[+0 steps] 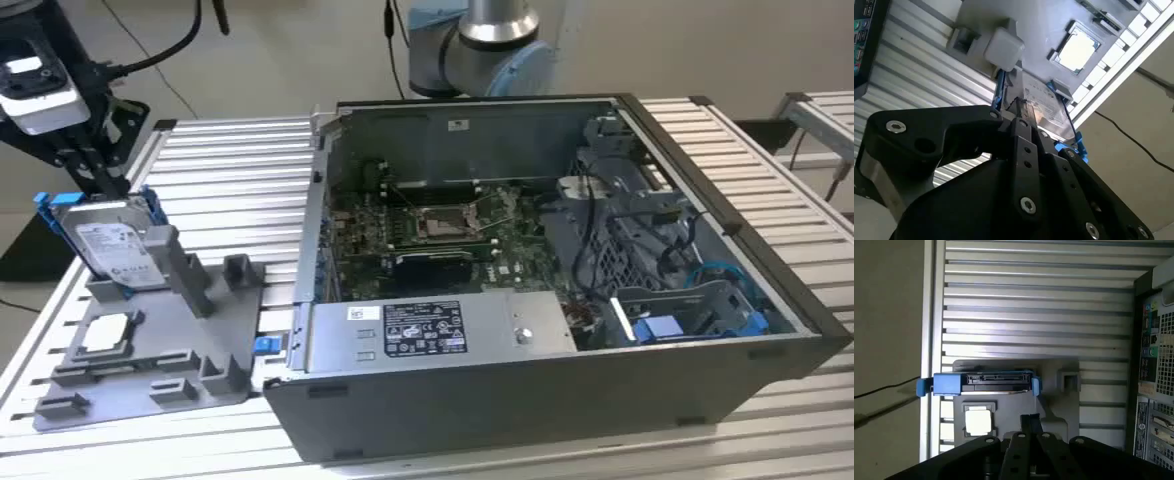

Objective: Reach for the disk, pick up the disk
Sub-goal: 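Reach for the disk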

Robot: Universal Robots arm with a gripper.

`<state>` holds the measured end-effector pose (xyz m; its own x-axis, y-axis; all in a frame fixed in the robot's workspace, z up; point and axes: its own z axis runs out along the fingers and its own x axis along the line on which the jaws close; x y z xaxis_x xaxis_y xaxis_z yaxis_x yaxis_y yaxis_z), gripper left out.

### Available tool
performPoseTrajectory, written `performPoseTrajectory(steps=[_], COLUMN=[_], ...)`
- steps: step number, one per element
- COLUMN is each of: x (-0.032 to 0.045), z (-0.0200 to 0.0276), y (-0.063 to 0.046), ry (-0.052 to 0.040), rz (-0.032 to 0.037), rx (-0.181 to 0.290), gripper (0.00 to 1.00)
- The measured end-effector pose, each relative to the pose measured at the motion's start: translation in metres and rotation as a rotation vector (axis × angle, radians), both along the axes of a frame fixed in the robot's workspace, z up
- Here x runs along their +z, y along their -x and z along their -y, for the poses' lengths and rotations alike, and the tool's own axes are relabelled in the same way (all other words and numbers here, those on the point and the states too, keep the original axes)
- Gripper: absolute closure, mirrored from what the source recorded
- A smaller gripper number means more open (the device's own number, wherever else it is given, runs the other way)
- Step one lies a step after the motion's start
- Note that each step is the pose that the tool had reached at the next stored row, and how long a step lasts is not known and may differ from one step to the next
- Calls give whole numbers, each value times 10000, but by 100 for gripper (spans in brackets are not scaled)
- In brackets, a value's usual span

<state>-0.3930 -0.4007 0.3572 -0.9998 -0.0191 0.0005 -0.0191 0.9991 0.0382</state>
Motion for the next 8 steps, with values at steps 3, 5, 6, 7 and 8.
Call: performPoseTrajectory(steps=[3, 5, 6, 7, 8], x=[0, 0, 0, 0, 0], z=[0, 0, 0, 0, 0], y=[0, 0, 0, 0, 0], ry=[0, 0, 0, 0, 0], rz=[0, 0, 0, 0, 0], rx=[0, 0, 0, 0, 0], gripper=[100, 100, 100, 100, 100])
